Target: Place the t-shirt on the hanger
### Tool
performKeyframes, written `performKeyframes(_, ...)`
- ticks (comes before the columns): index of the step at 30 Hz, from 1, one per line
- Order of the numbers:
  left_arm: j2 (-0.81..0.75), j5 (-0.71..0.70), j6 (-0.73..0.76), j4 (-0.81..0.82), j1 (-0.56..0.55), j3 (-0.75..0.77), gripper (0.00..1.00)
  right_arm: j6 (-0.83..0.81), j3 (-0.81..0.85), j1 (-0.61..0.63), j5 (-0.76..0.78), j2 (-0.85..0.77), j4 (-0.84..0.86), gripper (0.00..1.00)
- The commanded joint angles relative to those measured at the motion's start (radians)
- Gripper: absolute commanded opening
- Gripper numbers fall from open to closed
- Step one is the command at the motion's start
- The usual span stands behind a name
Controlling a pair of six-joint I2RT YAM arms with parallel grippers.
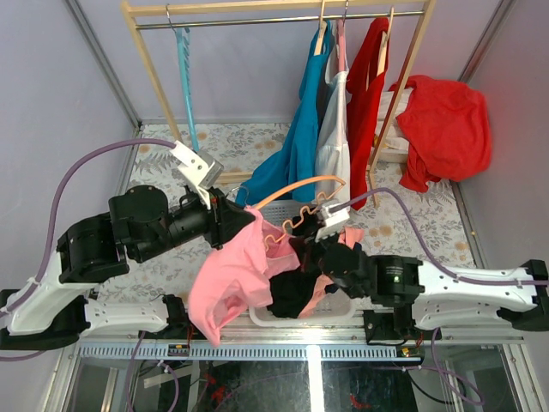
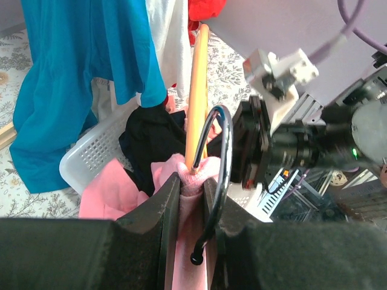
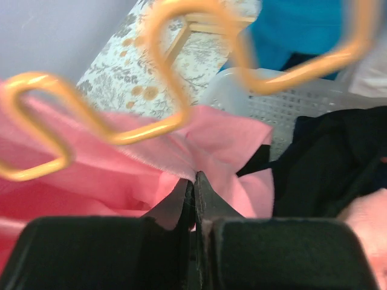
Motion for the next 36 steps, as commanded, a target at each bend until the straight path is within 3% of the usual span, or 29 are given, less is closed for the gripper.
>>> performKeyframes(1, -0.031, 0.020, -0.020, 0.027, 0.001, 0.030, 0.00, 0.056, -0.062, -0.081, -0.022, -0.130, 0.051, 0.00)
performKeyframes(15, -0.035, 0.082, -0.029, 0.009, 0.002, 0.031, 0.00, 0.047, -0.092, -0.139, -0.008, -0.365, -0.070, 0.00)
performKeyframes(36, -0.038, 0.257, -0.048, 0.006, 0.001, -0.019, 0.00, 0.020, -0.061, -0.140, 0.005, -0.370, -0.127, 0.00)
